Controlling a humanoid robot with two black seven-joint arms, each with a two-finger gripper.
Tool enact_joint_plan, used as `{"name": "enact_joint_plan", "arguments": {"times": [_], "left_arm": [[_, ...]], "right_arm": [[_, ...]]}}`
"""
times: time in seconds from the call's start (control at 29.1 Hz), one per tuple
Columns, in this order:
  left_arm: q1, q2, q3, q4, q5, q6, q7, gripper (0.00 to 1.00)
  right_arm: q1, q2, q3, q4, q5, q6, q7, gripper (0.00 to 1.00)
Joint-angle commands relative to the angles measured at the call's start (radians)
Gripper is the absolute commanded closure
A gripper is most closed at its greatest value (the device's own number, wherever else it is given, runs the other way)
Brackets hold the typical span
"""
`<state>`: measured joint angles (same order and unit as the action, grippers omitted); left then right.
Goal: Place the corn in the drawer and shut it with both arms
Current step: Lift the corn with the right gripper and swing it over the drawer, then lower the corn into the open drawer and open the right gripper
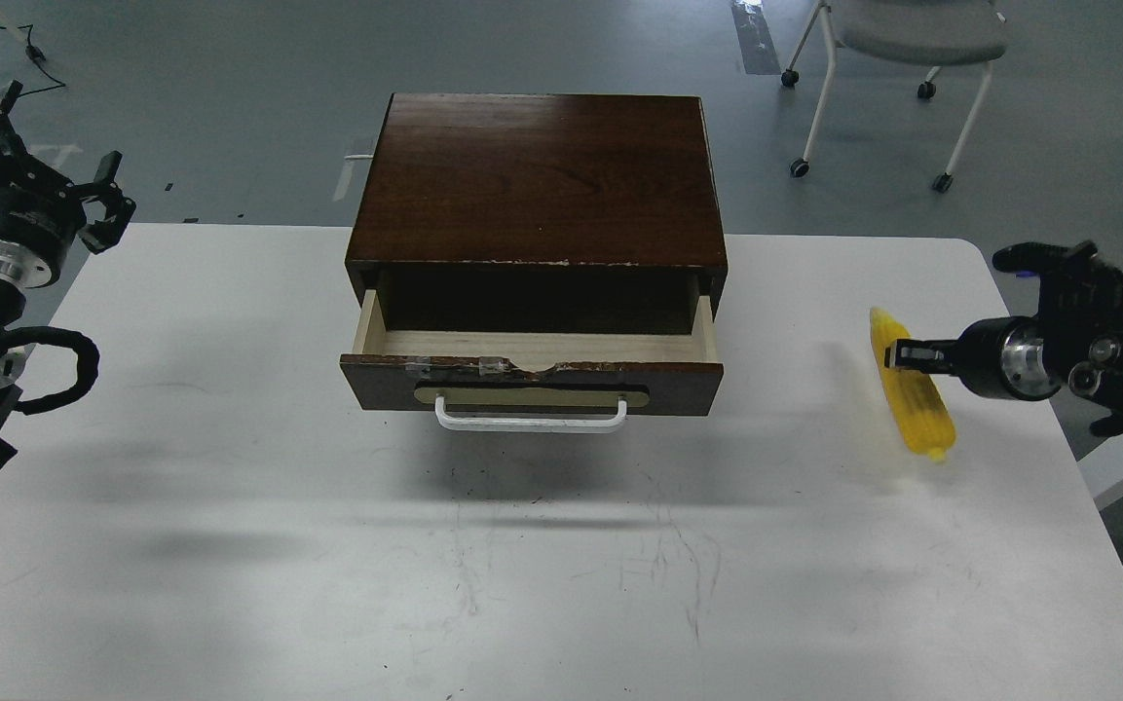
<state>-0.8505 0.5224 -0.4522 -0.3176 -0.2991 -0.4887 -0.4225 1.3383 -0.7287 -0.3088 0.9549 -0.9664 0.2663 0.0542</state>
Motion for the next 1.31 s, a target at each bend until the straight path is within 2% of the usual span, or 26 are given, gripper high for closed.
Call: {"name": "enact_joint_plan", "arguments": {"times": [0.0,0.07,0.24,0.34,0.48,0.72,0.86,1.13,1.27], "left_arm": [[-0.002,0.010,0.009,0.000,0.005,0.000,0.005,0.02],[-0.005,0.013,0.010,0.000,0.005,0.000,0.007,0.02],[-0.015,0.014,0.012,0.000,0.005,0.000,0.010,0.02],[-0.015,0.025,0.012,0.000,0.006,0.000,0.011,0.02],[-0.006,0.044,0.012,0.000,0.006,0.000,0.010,0.02],[0.001,0.025,0.003,0.008,0.003,0.000,0.001,0.02],[0.011,0.022,0.010,0.008,0.003,0.000,0.005,0.02],[0.034,0.014,0.010,0.011,0.003,0.000,0.001,0.02],[0.054,0.021,0.010,0.012,0.003,0.000,-0.001,0.02]], "right_arm": [[0.178,-0.018,-0.004,0.030,-0.008,0.002,0.003,1.00],[0.260,-0.015,-0.007,0.076,-0.020,0.004,0.004,1.00],[0.406,0.006,0.002,0.246,-0.326,0.002,0.015,1.00],[0.470,0.040,0.004,0.344,-0.382,0.004,0.019,1.00],[0.533,0.205,0.004,0.413,-0.422,0.004,0.019,1.00],[0.512,0.377,-0.006,0.469,-0.653,0.004,0.019,1.00],[0.499,0.480,-0.016,0.470,-0.738,0.010,0.038,1.00],[0.495,0.551,-0.095,0.463,-0.926,0.013,0.053,1.00],[0.492,0.552,-0.099,0.458,-0.924,0.011,0.055,1.00]]}}
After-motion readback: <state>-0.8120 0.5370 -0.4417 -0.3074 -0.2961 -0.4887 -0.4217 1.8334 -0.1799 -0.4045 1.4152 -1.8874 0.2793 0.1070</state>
